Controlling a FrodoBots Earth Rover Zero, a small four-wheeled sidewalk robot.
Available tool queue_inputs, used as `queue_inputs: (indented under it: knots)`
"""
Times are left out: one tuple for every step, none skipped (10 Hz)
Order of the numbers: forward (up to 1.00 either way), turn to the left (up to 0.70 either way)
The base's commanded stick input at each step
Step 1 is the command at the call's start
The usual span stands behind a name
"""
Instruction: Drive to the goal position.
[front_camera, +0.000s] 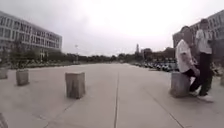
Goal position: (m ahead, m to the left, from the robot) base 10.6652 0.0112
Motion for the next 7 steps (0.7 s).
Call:
queue_inputs:
  knots:
    - [0.44,0.00]
    - [0.16,0.00]
    - [0.00,0.00]
    - [0.00,0.00]
    - [0.00,0.00]
    - [0.00,0.00]
    - [0.00,0.00]
